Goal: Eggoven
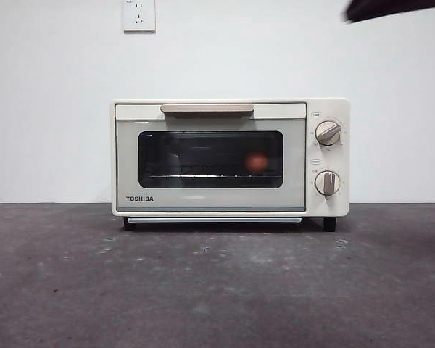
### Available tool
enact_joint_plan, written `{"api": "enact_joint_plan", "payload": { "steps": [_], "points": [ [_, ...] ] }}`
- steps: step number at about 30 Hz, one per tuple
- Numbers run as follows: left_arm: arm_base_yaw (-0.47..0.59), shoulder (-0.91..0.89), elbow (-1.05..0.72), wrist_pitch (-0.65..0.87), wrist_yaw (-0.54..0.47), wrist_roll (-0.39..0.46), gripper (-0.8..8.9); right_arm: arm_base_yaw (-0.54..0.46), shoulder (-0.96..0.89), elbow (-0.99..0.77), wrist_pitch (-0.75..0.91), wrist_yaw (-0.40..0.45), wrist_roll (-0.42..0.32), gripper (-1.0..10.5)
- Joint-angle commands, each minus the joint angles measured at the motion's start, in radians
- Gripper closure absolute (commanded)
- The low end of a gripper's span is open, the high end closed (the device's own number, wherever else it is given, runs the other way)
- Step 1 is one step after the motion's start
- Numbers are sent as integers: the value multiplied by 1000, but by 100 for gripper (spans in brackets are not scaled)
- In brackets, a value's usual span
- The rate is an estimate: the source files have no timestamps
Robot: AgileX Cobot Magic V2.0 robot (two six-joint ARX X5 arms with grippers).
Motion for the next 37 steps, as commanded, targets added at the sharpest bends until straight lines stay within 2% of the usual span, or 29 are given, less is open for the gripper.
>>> {"api": "enact_joint_plan", "payload": {
  "steps": [1, 7, 12, 16, 25, 31, 37],
  "points": [
    [2, -2, -28, 6, -1, -3, 806, -76, -41, -31, 7, -37, -37, 941],
    [2, -2, -28, 6, -1, -3, 806, -301, -224, -197, 28, -55, -53, 941],
    [2, -2, -28, 6, -1, -3, 806, -433, -421, -396, 166, -53, -60, 941],
    [2, -2, -28, 6, -1, -3, 806, -454, -544, -525, 253, -40, -60, 941],
    [2, -2, -28, 6, -1, -3, 806, -452, -733, -709, 263, -41, -52, 941],
    [2, -2, -28, 7, -1, -3, 806, -452, -821, -716, 122, -41, -59, 941],
    [2, -2, -28, 7, -1, -3, 806, -452, -818, -716, -24, -41, -60, 941]
  ]
}}
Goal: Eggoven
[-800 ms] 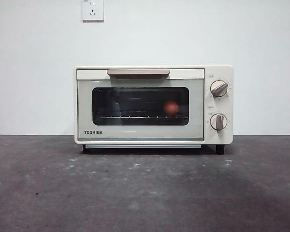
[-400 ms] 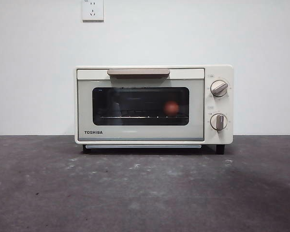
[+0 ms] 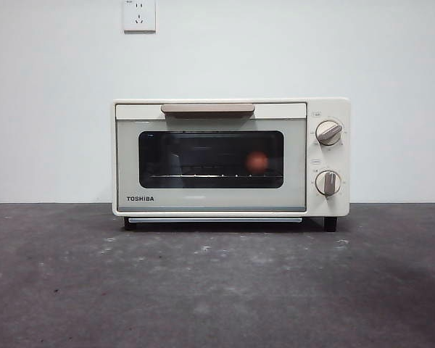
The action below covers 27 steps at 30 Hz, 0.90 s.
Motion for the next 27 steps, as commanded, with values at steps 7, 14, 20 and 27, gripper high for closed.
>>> {"api": "enact_joint_plan", "payload": {
  "steps": [7, 14, 20, 27],
  "points": [
    [2, -2, -28, 7, -1, -3, 806, -1, 1, -3, -51, 3, -4, 941],
    [2, -2, -28, 7, -1, -3, 806, -1, 1, -3, -50, 3, -4, 941],
    [2, -2, -28, 7, -1, -3, 806, -1, 1, -3, -50, 3, -4, 941],
    [2, -2, -28, 7, -1, -3, 806, -1, 1, -3, -51, 3, -4, 941]
  ]
}}
